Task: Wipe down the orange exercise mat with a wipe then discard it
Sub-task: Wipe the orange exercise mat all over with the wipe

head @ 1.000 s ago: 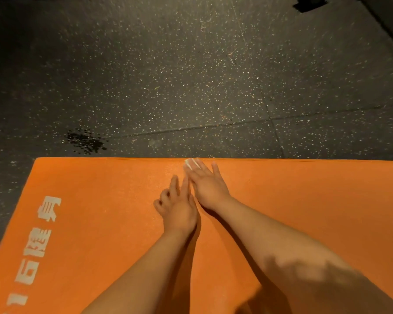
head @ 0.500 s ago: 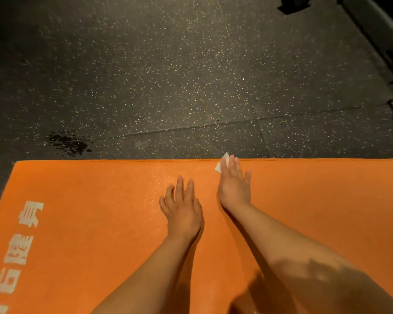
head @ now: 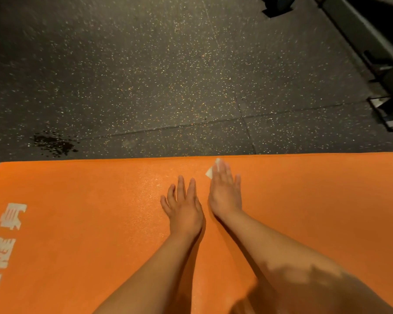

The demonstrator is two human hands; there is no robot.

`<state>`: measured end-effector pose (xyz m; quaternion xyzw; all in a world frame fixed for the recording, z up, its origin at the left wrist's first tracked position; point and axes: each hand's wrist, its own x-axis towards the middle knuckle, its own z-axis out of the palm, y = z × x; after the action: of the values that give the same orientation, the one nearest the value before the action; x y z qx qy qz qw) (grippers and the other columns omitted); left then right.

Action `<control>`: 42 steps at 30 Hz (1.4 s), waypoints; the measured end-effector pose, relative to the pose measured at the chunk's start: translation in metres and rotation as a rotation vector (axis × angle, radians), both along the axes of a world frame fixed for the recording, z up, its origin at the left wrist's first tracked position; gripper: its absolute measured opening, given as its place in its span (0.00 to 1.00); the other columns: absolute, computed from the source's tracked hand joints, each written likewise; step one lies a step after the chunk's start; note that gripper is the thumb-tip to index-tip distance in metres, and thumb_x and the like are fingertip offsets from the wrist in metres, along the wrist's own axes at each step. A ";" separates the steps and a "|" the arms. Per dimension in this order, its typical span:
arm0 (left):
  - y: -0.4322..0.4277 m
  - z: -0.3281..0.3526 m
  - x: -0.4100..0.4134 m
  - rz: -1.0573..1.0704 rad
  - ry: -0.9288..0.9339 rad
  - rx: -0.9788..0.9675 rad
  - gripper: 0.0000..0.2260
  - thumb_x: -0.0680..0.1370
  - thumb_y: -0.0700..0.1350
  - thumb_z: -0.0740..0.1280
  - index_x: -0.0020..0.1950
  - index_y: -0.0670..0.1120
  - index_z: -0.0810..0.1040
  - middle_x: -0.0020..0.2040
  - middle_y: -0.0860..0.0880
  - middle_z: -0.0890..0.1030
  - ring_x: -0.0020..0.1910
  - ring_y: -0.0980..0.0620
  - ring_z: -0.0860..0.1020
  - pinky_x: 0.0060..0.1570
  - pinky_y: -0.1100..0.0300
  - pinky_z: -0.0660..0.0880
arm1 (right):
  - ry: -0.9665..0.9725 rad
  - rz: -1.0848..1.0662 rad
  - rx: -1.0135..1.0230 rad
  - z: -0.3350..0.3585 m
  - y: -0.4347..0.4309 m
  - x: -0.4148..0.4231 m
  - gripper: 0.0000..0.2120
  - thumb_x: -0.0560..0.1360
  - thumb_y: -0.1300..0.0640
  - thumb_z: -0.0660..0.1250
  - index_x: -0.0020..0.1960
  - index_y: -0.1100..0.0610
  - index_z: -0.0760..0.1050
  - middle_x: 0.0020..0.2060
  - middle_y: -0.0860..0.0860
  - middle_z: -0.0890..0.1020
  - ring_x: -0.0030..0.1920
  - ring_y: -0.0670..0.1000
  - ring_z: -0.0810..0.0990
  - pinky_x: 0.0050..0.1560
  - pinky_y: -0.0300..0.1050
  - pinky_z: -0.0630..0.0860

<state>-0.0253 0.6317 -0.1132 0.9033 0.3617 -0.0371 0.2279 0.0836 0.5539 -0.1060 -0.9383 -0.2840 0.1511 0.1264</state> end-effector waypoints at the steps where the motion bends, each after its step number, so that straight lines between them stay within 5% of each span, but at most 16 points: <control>1: -0.001 0.000 0.000 -0.006 0.008 -0.016 0.23 0.84 0.50 0.51 0.81 0.57 0.57 0.83 0.50 0.50 0.79 0.42 0.49 0.75 0.37 0.43 | 0.023 0.109 0.042 0.001 0.001 -0.011 0.34 0.82 0.60 0.54 0.83 0.54 0.41 0.82 0.49 0.40 0.81 0.50 0.36 0.80 0.61 0.40; 4: 0.002 0.005 -0.007 -0.051 0.008 -0.044 0.24 0.85 0.52 0.50 0.82 0.57 0.50 0.83 0.53 0.43 0.80 0.46 0.41 0.76 0.41 0.37 | 0.018 0.370 0.050 -0.002 -0.006 -0.015 0.30 0.85 0.56 0.52 0.83 0.51 0.44 0.82 0.47 0.43 0.81 0.48 0.37 0.80 0.59 0.40; 7: 0.005 0.006 -0.017 -0.106 0.014 -0.024 0.24 0.85 0.51 0.52 0.82 0.56 0.53 0.83 0.52 0.46 0.79 0.46 0.43 0.76 0.42 0.41 | -0.035 0.170 -0.040 -0.007 -0.015 0.014 0.31 0.84 0.59 0.51 0.83 0.51 0.43 0.82 0.48 0.42 0.81 0.50 0.36 0.79 0.62 0.39; 10: -0.004 0.008 -0.025 -0.034 -0.034 0.045 0.23 0.82 0.48 0.59 0.77 0.53 0.66 0.80 0.48 0.61 0.73 0.43 0.57 0.71 0.41 0.55 | 0.015 0.005 -0.038 -0.006 -0.021 0.015 0.29 0.86 0.56 0.47 0.83 0.52 0.40 0.82 0.48 0.39 0.81 0.49 0.35 0.79 0.61 0.37; 17: -0.034 0.020 -0.058 0.053 -0.048 -0.010 0.25 0.80 0.44 0.60 0.78 0.54 0.63 0.79 0.52 0.62 0.71 0.49 0.60 0.68 0.48 0.56 | 0.043 0.637 -0.005 -0.004 -0.064 -0.063 0.27 0.87 0.51 0.45 0.83 0.50 0.41 0.82 0.44 0.41 0.80 0.46 0.36 0.78 0.55 0.33; 23: -0.070 0.018 -0.113 -0.001 0.014 -0.006 0.25 0.81 0.46 0.58 0.79 0.53 0.65 0.80 0.51 0.60 0.76 0.46 0.57 0.70 0.44 0.57 | 0.083 0.304 -0.109 0.003 -0.072 -0.077 0.26 0.87 0.50 0.42 0.83 0.48 0.38 0.80 0.42 0.35 0.77 0.44 0.29 0.79 0.59 0.37; 32: -0.118 0.050 -0.188 0.110 0.144 -0.080 0.25 0.82 0.47 0.57 0.79 0.56 0.60 0.80 0.52 0.58 0.73 0.49 0.59 0.65 0.50 0.57 | 0.223 0.798 -0.113 0.022 -0.155 -0.179 0.26 0.87 0.48 0.42 0.83 0.47 0.42 0.82 0.44 0.42 0.77 0.42 0.31 0.77 0.54 0.31; 39: -0.149 0.064 -0.230 0.023 0.177 -0.058 0.25 0.82 0.46 0.58 0.80 0.52 0.61 0.80 0.50 0.58 0.77 0.47 0.57 0.71 0.48 0.55 | 0.207 0.442 -0.240 0.045 -0.155 -0.187 0.27 0.87 0.51 0.43 0.83 0.50 0.39 0.82 0.47 0.38 0.80 0.50 0.34 0.77 0.59 0.34; 42: -0.164 0.073 -0.239 0.082 0.217 -0.074 0.25 0.82 0.48 0.57 0.80 0.55 0.59 0.80 0.51 0.57 0.73 0.45 0.58 0.67 0.48 0.58 | 0.274 0.612 -0.194 0.053 -0.168 -0.233 0.26 0.87 0.49 0.43 0.83 0.50 0.43 0.82 0.46 0.41 0.81 0.49 0.36 0.78 0.58 0.34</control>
<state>-0.2648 0.4674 -0.0403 0.8694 0.4191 -0.1389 0.2219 -0.1491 0.3855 -0.0526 -0.7883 -0.5170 0.3329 0.0222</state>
